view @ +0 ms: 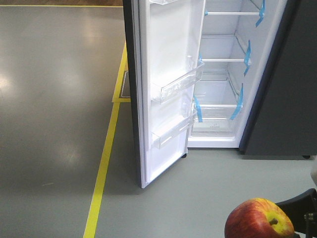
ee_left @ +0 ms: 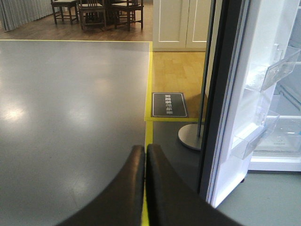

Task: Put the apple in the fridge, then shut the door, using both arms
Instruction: 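Drive closer to the refrigerator door bins, apple held in right gripper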

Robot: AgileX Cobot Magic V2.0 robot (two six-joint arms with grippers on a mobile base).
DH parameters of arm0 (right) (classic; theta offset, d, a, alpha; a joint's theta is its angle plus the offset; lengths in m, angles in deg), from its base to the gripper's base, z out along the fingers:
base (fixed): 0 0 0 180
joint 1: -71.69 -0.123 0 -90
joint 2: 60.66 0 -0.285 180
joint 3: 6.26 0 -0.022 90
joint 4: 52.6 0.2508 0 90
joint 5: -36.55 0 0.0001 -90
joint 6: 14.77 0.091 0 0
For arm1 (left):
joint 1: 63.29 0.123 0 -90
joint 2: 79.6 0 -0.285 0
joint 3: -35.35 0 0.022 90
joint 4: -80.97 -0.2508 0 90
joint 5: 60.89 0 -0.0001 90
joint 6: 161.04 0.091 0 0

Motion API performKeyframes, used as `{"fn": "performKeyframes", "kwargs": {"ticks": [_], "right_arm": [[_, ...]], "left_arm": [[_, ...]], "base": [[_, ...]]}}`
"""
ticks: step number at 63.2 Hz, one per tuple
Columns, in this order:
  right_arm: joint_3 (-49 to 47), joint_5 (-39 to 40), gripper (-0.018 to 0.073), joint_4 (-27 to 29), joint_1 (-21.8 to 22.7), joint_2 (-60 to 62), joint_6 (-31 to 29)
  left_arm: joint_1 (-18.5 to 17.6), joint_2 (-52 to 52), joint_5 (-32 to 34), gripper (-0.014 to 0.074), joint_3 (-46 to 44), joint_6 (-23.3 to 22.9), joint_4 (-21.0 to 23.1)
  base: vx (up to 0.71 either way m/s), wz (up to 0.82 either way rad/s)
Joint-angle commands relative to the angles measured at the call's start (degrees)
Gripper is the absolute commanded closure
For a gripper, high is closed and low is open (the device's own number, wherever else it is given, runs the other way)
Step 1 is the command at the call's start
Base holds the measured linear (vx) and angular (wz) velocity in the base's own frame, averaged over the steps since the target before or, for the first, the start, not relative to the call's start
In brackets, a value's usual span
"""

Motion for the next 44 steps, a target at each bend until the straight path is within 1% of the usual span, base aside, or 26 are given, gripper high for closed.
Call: {"fn": "performKeyframes", "kwargs": {"ticks": [1,44], "right_arm": [[-1.6,2.1,0.0183,2.8,0.0,0.1,-0.3],[-1.6,2.1,0.0183,2.8,0.0,0.1,-0.3]], "left_arm": [[0.0,-1.0,4.4,0.0603,1.2,-0.2,0.1],[0.0,-1.0,4.4,0.0603,1.2,-0.2,0.1]], "base": [[0.13,-0.01],[0.15,0.00]]}}
